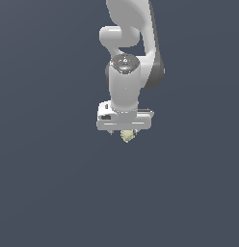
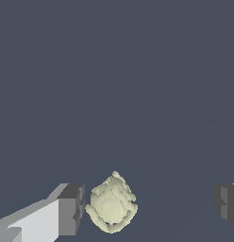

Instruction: Pick up the object and move it to a goal position.

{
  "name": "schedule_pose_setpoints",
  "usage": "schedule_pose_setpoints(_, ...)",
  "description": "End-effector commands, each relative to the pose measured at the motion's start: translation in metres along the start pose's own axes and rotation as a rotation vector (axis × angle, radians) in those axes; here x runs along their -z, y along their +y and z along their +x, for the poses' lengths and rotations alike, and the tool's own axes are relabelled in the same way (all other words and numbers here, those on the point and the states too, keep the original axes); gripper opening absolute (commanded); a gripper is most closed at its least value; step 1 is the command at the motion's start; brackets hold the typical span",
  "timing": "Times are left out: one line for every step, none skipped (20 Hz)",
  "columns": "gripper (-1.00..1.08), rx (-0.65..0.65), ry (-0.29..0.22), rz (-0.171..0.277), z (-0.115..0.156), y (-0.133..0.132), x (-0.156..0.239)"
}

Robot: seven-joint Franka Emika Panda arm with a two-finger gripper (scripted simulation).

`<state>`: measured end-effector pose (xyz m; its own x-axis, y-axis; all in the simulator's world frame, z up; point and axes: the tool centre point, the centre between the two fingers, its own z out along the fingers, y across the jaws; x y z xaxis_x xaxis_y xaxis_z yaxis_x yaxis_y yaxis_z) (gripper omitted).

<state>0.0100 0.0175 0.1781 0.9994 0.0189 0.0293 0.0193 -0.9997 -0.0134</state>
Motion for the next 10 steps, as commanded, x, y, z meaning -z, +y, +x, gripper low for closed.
schedule_pose_setpoints(1.0,0.0,0.0,0.0,0.0,0.0,0.0)
schedule_pose_setpoints(1.0,-0.001,0.0,0.0,0.0,0.001,0.0)
schedule_pose_setpoints(1.0,-0.004,-0.001,-0.001,0.0,0.002,0.0)
schedule_pose_setpoints(1.0,-0.01,-0.002,-0.002,-0.001,0.005,-0.001)
schedule_pose_setpoints(1.0,-0.017,-0.003,-0.003,-0.001,0.009,-0.002)
schedule_pose_setpoints(1.0,-0.027,-0.004,-0.005,-0.002,0.014,-0.002)
schedule_pose_setpoints(1.0,-0.039,-0.006,-0.007,-0.003,0.019,-0.003)
schedule_pose_setpoints(1.0,-0.051,-0.008,-0.009,-0.004,0.025,-0.004)
schedule_pose_setpoints(1.0,-0.061,-0.009,-0.01,-0.004,0.029,-0.005)
schedule_pose_setpoints(1.0,-0.068,-0.01,-0.011,-0.005,0.032,-0.005)
